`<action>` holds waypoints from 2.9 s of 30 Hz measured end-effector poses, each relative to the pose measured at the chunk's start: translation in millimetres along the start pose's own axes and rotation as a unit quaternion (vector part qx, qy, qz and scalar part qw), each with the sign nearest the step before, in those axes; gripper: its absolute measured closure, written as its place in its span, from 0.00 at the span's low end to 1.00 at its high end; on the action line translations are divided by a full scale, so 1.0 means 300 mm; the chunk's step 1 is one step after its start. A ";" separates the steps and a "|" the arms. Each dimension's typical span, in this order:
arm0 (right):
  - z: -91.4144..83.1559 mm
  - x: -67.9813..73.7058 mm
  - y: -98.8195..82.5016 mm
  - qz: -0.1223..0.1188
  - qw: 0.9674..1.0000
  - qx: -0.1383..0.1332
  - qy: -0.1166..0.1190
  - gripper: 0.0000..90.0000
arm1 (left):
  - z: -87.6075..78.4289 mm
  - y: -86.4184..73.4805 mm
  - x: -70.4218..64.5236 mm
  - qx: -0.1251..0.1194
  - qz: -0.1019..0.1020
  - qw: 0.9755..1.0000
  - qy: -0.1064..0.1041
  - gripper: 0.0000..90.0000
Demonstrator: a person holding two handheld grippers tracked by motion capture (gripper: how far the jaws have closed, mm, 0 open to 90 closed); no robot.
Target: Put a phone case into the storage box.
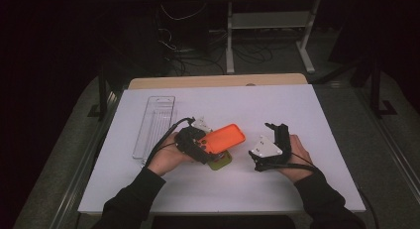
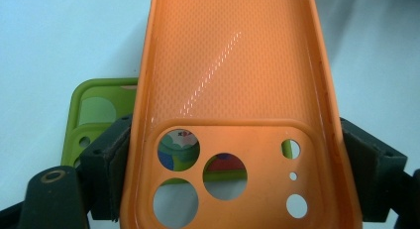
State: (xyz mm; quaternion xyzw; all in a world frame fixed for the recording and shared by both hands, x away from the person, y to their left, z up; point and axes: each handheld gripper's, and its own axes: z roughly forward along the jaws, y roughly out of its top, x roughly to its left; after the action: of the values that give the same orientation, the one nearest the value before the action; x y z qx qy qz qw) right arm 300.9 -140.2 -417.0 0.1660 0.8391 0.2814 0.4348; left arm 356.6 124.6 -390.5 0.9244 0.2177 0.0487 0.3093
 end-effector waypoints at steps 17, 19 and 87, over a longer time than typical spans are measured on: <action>-0.002 0.039 0.018 -0.137 0.989 -0.008 -0.059 0.00 | 0.007 0.002 -0.010 -0.006 -0.005 1.000 -0.001 0.18; -0.001 0.045 0.019 -0.145 0.987 -0.008 -0.067 0.00 | 0.008 0.002 -0.013 -0.007 -0.008 1.000 -0.002 0.18; 0.093 0.201 0.150 -0.341 0.928 -0.072 -0.132 0.86 | -0.025 0.040 -0.005 -0.012 0.004 1.000 0.011 0.18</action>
State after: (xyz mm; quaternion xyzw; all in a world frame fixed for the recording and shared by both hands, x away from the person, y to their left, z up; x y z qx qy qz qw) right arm 291.2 -64.1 -440.7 -0.1260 0.7579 0.1511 0.6220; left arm 358.0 119.6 -377.3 0.9209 0.2167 0.0623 0.3180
